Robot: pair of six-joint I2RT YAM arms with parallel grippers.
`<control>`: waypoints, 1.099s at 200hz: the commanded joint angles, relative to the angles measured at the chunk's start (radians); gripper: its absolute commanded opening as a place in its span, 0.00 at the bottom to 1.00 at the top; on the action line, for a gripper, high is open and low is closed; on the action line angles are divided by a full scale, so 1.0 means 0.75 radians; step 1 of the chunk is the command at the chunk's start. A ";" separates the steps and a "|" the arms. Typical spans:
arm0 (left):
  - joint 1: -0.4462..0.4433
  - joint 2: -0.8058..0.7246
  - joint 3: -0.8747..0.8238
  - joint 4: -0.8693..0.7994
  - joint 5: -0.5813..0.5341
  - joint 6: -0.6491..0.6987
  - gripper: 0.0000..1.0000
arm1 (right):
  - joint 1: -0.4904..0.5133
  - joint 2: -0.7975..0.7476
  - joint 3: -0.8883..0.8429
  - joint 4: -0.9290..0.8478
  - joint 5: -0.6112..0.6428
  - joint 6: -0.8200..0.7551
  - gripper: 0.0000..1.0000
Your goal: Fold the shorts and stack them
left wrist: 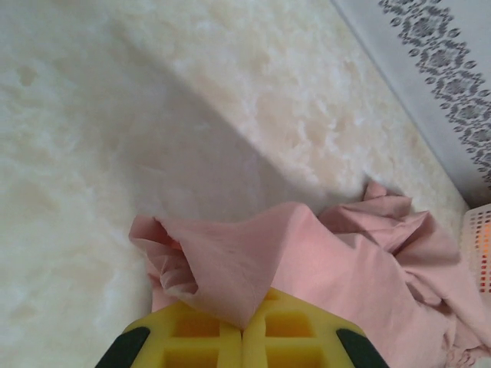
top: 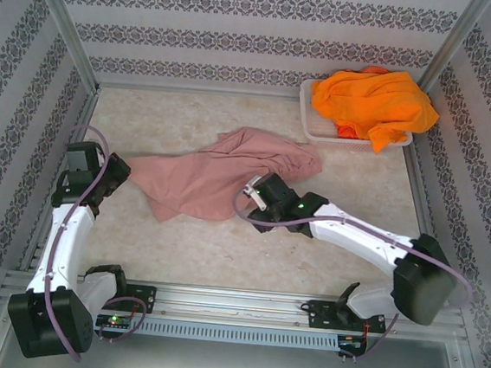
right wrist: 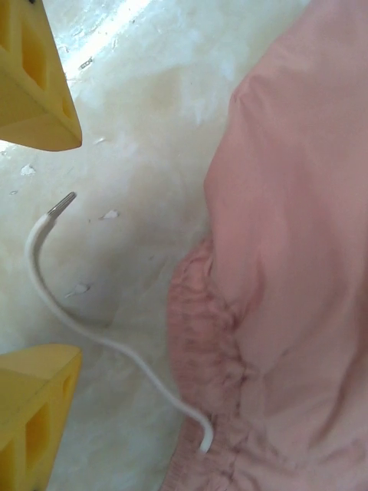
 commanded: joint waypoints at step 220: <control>0.007 0.022 0.454 -0.376 -0.047 0.344 0.00 | -0.581 0.275 0.595 -0.807 -1.284 -0.065 0.07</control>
